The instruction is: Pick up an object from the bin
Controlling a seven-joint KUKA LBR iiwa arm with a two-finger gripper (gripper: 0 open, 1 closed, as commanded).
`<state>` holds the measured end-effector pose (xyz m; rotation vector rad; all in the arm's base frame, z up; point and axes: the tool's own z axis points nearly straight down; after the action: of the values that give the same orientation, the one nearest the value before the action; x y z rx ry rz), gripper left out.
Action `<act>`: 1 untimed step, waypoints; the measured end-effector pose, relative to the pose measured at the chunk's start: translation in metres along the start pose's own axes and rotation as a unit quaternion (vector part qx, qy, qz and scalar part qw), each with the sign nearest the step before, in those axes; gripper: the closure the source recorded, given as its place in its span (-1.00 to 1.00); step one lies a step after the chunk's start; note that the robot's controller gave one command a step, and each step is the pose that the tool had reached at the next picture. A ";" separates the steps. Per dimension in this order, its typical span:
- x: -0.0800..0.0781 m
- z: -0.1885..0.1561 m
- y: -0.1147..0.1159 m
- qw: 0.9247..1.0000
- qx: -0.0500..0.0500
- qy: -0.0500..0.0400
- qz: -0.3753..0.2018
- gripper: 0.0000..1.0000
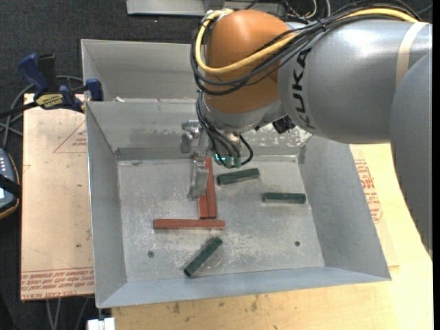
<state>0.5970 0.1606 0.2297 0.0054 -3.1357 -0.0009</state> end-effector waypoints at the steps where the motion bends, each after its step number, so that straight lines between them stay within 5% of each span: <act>1: 0.078 0.126 -0.039 0.993 0.001 0.002 -0.116 -1.00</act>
Offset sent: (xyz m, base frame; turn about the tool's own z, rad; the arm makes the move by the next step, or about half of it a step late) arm -0.0758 -0.0380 -0.1211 -0.2349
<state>0.5184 0.1219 0.1045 0.3700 -3.1109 0.0008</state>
